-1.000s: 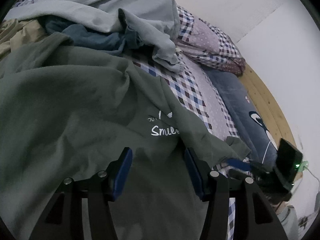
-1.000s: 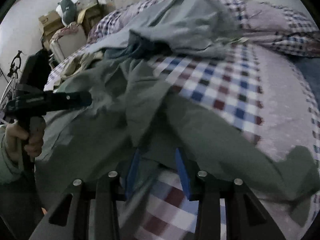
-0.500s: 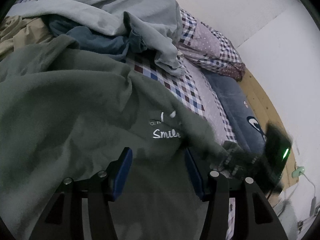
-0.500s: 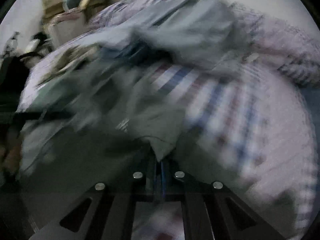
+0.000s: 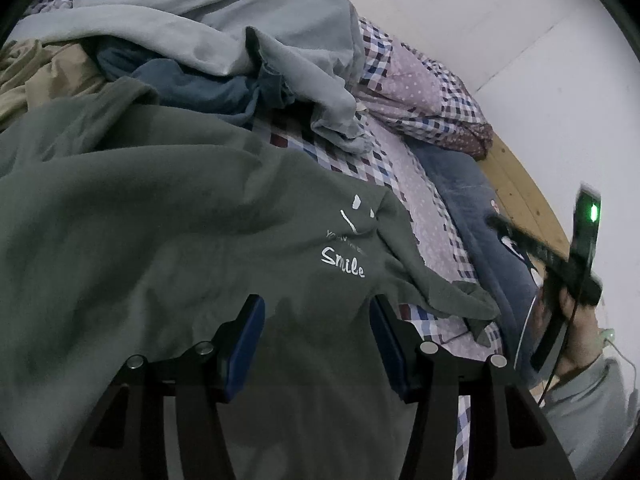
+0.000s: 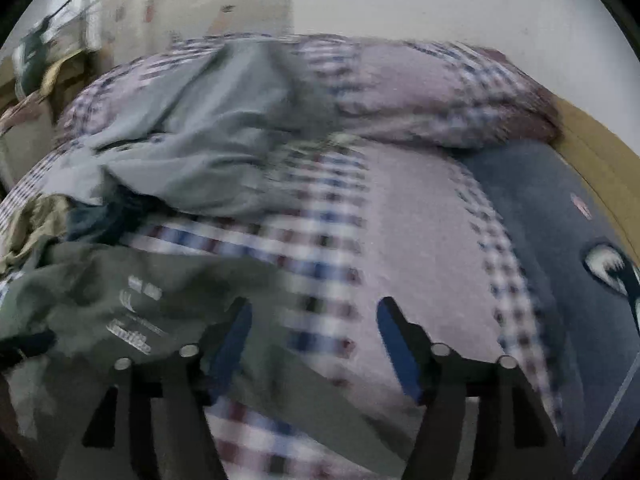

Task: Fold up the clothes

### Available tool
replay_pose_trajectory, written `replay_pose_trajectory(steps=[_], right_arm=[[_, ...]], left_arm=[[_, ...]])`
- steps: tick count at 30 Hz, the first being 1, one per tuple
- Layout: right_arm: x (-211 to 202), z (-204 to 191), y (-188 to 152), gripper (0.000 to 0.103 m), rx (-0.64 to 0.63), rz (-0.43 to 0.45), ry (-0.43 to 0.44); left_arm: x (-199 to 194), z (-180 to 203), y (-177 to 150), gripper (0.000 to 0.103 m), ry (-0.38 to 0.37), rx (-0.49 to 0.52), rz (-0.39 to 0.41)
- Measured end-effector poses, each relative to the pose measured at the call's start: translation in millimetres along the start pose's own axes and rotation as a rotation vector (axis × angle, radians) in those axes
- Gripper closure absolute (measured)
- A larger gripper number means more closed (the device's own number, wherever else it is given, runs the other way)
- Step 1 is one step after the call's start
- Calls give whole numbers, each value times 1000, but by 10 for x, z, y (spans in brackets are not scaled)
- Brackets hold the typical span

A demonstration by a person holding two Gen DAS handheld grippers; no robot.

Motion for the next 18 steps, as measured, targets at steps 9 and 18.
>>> replay_pose_trajectory(steps=[9,18], right_arm=[[-256,1263,-922,32,109,-115,-39],[100,958,-1343,34,-167,-285,-18]], left_arm=[[18,30,-13,45,9,4,4],[78,24,-65,45,37,22,-4]])
Point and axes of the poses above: each gripper's, at about its wrist camera, not at the fingertips, and x roughly the way its jaws point, z to its right, y to its top, the point moved 1 cm from there along x, roughly the way its jaws point, and after that the axes turned 3 degrees about x, right-handed, at the moved point
